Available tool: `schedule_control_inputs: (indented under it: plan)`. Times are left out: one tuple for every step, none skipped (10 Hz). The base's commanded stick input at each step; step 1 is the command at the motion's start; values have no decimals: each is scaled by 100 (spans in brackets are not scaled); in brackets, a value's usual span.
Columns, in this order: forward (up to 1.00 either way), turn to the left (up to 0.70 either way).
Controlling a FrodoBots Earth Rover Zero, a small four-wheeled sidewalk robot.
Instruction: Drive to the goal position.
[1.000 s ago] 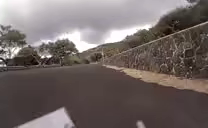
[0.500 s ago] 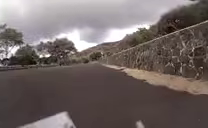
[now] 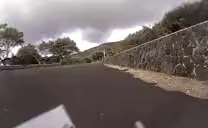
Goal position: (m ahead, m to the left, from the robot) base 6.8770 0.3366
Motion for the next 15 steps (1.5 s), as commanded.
schedule_control_inputs:
  plan:
    - [100,-3]
    - [100,-11]
    - [100,-26]
    - [100,-12]
    - [100,-11]
    - [100,-28]
    - [100,-24]
    - [100,-15]
    - [100,-34]
    - [100,-26]
    - [100,-5]
    - [100,-18]
    - [100,-12]
    - [100,-3]
    - [100,-12]
